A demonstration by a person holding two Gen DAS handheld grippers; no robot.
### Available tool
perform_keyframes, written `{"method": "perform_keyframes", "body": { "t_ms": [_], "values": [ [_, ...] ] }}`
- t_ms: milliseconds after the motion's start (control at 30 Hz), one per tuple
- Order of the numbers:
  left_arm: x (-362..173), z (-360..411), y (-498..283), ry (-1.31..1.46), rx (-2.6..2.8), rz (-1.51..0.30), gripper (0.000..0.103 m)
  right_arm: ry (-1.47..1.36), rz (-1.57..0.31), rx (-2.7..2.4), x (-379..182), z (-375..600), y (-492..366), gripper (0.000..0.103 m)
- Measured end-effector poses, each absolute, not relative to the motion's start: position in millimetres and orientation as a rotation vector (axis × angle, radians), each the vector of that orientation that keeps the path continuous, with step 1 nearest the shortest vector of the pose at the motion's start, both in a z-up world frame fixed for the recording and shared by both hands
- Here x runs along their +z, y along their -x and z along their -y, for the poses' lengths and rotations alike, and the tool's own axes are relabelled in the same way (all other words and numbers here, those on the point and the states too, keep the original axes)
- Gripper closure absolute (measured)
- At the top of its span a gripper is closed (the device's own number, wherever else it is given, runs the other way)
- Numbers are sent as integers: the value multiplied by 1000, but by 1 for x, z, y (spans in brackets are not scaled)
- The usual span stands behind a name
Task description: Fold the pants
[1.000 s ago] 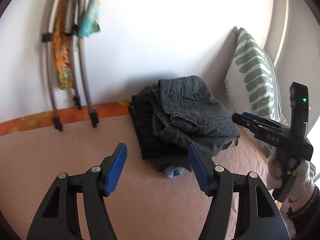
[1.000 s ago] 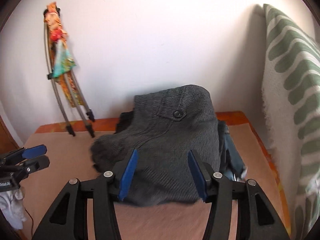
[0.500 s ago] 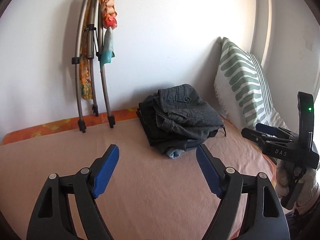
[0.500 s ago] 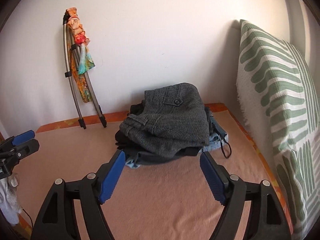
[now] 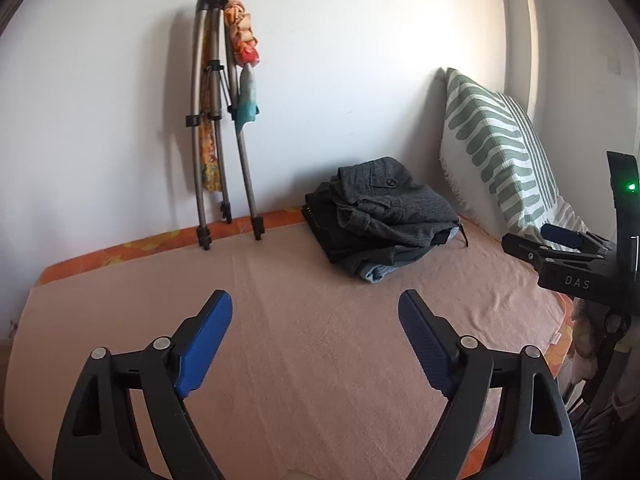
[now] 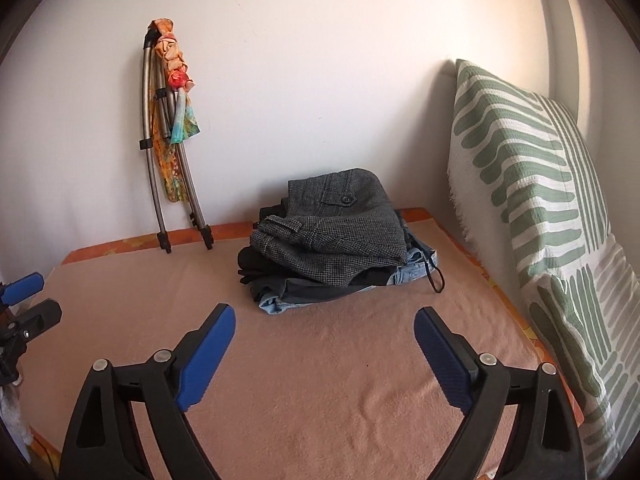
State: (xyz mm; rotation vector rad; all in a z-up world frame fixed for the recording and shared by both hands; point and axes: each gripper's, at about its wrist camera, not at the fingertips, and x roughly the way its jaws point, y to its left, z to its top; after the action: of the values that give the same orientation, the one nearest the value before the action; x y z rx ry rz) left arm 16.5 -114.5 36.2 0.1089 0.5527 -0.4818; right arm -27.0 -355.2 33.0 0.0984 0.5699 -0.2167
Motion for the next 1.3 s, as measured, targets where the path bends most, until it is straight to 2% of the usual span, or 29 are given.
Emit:
{"method": "perform_keyframes", "body": {
  "t_ms": [233, 467, 1300],
  "values": [
    [22, 110, -21, -147, -417, -556, 17, -57, -544, -236, 19, 344, 25, 0],
    [7, 101, -26, -137, -369, -582, 12, -122, -588, -198, 7, 337, 14, 0],
    [8, 98, -22, -105, -404, -590, 12, -102, -581, -206, 5, 328, 11, 0]
  ]
}}
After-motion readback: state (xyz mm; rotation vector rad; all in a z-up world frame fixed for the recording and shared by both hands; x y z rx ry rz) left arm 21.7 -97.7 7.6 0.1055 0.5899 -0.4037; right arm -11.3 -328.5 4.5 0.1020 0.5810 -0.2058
